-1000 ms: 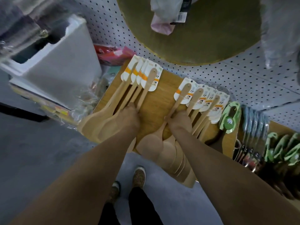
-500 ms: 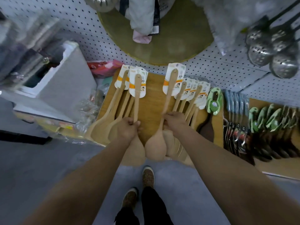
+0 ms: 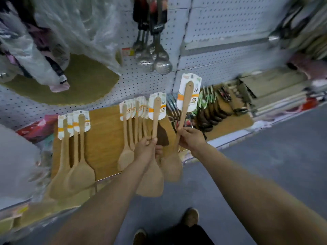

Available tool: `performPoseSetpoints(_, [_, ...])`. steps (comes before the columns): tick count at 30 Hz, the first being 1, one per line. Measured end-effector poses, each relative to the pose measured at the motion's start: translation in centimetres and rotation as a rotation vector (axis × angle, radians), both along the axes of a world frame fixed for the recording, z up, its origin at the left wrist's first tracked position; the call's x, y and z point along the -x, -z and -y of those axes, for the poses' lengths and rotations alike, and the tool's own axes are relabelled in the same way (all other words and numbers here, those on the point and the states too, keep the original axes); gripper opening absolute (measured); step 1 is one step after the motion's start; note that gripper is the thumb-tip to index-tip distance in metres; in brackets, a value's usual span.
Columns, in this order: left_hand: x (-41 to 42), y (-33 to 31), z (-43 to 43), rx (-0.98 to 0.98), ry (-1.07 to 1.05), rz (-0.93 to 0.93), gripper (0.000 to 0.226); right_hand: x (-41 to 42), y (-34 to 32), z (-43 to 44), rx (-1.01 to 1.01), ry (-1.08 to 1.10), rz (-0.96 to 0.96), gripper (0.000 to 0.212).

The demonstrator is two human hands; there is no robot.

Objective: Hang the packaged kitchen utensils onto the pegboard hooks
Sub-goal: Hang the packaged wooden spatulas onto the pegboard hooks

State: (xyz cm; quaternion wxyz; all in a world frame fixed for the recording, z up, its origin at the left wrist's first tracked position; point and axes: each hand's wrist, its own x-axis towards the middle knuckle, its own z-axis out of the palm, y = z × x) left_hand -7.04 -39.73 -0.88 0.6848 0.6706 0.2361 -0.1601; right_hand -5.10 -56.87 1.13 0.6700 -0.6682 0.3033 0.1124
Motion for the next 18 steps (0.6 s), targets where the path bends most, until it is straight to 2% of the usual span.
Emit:
performPoseSetpoints(4, [-1.2,-2.1,10.1,0.07,0.12,0.053,0.004,1.2,-2.7,9.7,0.001,0.129,0.093,0.013])
performPoseSetpoints(9, [-3.1,-4.2,25.0,0.059,0.304,0.15,0.009,2.1,-5.6,24.5,0.04,0.281,0.221,0.004])
performPoseSetpoints(12, [-3.6,-6.2,34.7,0.1,0.352,0.208,0.007,2.8,-8.2,34.2,0.024,0.375,0.263,0.005])
performPoseSetpoints(18, [-3.6,-10.1,52.7,0.231,0.364,0.228,0.018,3.9,-13.3,52.6,0.056,0.473,0.332,0.017])
